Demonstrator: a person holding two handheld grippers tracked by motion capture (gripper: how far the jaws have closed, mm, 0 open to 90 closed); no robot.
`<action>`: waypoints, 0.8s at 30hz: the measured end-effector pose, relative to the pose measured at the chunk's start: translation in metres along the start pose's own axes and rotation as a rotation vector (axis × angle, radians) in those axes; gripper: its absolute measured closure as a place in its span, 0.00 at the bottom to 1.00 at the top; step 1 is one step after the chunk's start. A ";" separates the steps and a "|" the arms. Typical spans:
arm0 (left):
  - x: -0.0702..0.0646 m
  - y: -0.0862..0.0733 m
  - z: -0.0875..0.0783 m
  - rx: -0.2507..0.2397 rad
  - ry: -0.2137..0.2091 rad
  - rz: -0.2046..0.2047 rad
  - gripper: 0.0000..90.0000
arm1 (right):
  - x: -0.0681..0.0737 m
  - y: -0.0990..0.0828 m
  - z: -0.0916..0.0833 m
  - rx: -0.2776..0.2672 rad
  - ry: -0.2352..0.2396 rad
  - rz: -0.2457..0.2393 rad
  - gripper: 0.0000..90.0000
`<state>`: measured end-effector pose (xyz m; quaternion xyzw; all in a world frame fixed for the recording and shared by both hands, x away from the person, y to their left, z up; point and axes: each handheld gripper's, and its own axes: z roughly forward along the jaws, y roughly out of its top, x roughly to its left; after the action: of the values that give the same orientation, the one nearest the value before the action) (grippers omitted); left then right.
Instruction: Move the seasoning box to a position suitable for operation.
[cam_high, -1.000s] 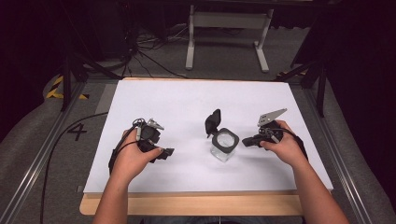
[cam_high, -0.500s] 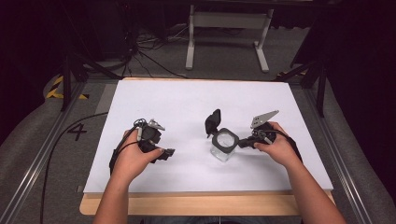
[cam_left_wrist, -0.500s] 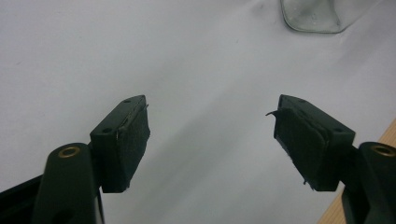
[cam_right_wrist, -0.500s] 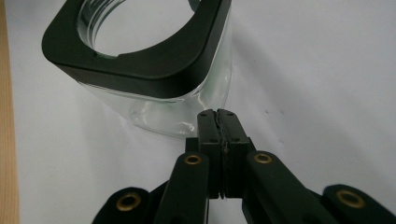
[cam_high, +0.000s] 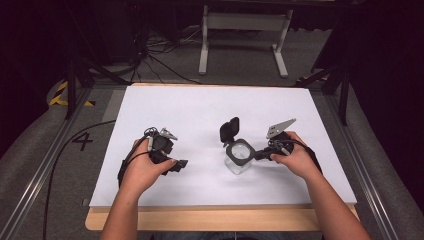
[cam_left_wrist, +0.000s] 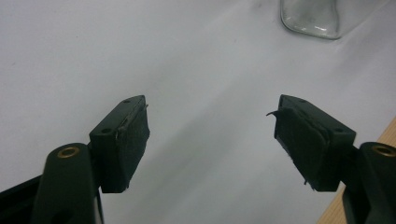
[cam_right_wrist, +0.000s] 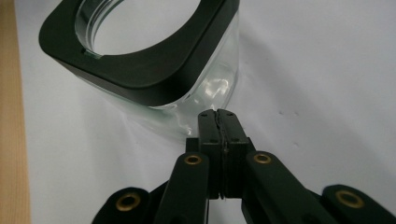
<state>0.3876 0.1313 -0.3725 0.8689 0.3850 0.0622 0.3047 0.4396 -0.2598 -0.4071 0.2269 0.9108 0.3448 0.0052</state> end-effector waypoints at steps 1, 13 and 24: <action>0.000 0.000 0.000 0.000 0.000 0.000 0.30 | 0.001 0.000 0.000 0.005 0.001 -0.002 1.00; -0.002 0.007 0.004 -0.007 -0.017 0.014 0.30 | 0.018 0.002 0.003 0.045 0.042 -0.026 1.00; -0.006 0.012 0.007 0.004 -0.048 0.041 0.33 | 0.028 0.002 0.009 0.065 0.088 -0.036 1.00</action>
<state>0.3934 0.1173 -0.3702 0.8785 0.3598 0.0468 0.3109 0.4169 -0.2414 -0.4085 0.1952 0.9249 0.3245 -0.0360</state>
